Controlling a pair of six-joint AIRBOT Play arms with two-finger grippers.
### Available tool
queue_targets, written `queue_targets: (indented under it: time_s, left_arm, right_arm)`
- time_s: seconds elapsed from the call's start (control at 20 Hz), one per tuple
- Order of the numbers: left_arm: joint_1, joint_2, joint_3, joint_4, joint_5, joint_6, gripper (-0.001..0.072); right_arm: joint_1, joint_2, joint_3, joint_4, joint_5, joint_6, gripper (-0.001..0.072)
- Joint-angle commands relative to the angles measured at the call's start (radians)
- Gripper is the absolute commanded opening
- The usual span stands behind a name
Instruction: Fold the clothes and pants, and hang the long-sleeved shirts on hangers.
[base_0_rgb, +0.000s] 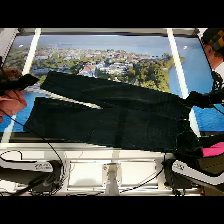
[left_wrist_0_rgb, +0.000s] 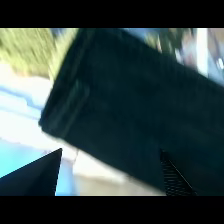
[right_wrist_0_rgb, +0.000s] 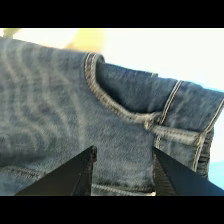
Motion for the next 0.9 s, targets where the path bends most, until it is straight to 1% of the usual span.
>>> queue_targets:
  time_s: [0.0,0.05,0.1,0.2,0.3,0.35,0.45,0.5,0.55,0.6,0.85]
  left_arm:
    - [-0.072,-0.035,0.028,0.002,0.162,-0.079,0.0548]
    - [-0.083,-0.058,0.045,0.009,0.162,-0.122,0.0511]
    - [-0.092,-0.083,0.063,0.029,0.162,-0.174,0.0511]
    - [-0.106,-0.13,0.104,0.097,0.158,-0.248,0.0511]
    - [-0.121,-0.184,0.165,0.225,0.106,-0.374,0.0511]
    - [-0.13,-0.211,0.199,0.303,0.058,-0.42,0.0511]
    - [-0.15,-0.252,0.266,0.456,-0.009,-0.486,0.0513]
    - [-0.16,-0.269,0.294,0.515,-0.025,-0.522,0.0528]
    - [-0.168,-0.284,0.315,0.529,-0.033,-0.542,0.0576]
    - [-0.175,-0.296,0.327,0.521,-0.033,-0.545,0.0587]
    - [-0.214,-0.345,0.343,0.522,-0.031,-0.545,0.0588]
  right_arm:
    - [0.0,-0.01,0.0,-0.005,-0.076,-0.009,0.0403]
    - [0.0,-0.01,0.0,-0.007,-0.094,-0.01,0.0403]
    - [0.0,-0.01,0.0,-0.009,-0.109,-0.01,0.0403]
    - [0.0,-0.01,0.0,-0.018,-0.128,-0.01,0.0402]
    - [0.0,-0.01,0.0,-0.027,-0.139,-0.011,0.0403]
    - [0.0,-0.01,0.0,-0.028,-0.143,-0.013,0.0402]
    - [0.0,-0.01,0.0,-0.027,-0.142,-0.026,0.0402]
    - [0.0,-0.01,0.0,-0.027,-0.142,-0.027,0.0402]
    - [0.0,-0.01,0.0,-0.027,-0.143,-0.027,0.0402]
    - [0.0,-0.01,0.0,-0.027,-0.143,-0.028,0.0402]
    - [0.0,-0.01,0.0,-0.028,-0.143,-0.031,0.0402]
